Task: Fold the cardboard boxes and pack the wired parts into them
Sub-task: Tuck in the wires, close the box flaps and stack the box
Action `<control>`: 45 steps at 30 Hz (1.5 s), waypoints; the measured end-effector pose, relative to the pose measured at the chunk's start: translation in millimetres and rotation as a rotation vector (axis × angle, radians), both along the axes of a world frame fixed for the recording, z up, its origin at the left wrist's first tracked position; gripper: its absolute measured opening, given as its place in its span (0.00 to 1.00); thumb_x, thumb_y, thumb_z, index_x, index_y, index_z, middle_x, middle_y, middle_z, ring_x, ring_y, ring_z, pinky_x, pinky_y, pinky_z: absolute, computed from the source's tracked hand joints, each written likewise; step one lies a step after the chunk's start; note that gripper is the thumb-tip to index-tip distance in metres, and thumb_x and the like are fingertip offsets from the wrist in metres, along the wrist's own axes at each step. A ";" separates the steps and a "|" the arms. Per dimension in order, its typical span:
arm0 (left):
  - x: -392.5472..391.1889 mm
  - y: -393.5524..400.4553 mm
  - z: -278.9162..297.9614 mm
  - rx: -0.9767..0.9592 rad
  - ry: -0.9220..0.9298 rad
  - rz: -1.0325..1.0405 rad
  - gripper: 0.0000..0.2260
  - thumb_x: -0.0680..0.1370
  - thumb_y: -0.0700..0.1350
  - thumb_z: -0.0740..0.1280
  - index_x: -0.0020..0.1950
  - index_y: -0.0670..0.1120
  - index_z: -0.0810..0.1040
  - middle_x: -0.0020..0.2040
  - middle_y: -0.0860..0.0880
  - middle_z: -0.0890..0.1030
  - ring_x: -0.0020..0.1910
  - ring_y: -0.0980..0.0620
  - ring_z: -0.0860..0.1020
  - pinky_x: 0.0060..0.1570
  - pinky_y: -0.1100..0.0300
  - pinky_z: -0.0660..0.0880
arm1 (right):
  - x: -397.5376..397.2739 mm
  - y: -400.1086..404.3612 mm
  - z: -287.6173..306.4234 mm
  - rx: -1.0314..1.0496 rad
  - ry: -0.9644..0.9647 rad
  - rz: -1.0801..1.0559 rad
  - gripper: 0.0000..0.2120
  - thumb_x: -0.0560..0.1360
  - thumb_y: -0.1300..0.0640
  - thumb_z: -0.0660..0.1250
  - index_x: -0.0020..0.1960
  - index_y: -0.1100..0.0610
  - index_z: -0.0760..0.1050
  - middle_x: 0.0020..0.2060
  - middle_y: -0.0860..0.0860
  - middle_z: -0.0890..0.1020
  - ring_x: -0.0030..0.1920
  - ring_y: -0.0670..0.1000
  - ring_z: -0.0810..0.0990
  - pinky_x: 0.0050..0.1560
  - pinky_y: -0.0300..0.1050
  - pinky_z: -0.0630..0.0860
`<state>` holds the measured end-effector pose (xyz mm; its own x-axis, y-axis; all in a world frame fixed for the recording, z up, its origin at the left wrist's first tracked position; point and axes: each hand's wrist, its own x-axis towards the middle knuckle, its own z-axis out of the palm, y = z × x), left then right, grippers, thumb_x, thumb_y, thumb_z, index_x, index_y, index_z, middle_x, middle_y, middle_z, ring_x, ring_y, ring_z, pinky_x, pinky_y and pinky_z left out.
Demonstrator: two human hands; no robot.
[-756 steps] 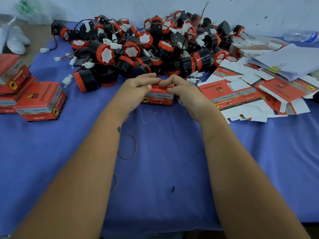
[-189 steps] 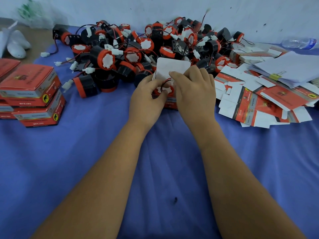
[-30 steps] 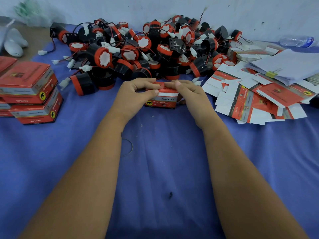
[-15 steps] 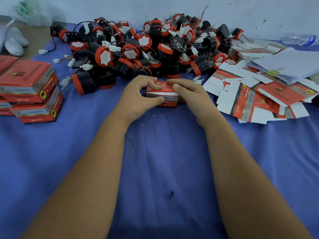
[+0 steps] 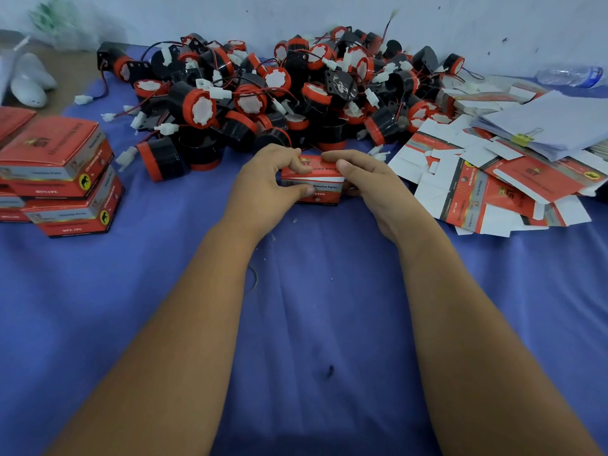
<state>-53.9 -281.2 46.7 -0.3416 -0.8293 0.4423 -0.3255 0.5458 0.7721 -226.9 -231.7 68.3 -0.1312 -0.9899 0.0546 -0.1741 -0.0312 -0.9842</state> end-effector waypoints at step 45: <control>-6.1 12.9 5.3 -0.247 -0.147 0.278 0.06 0.72 0.41 0.77 0.47 0.43 0.85 0.50 0.47 0.81 0.56 0.45 0.74 0.54 0.58 0.69 | 12.3 -7.3 -12.5 -0.105 0.003 -0.195 0.08 0.80 0.60 0.64 0.52 0.54 0.82 0.46 0.46 0.83 0.45 0.41 0.80 0.49 0.36 0.77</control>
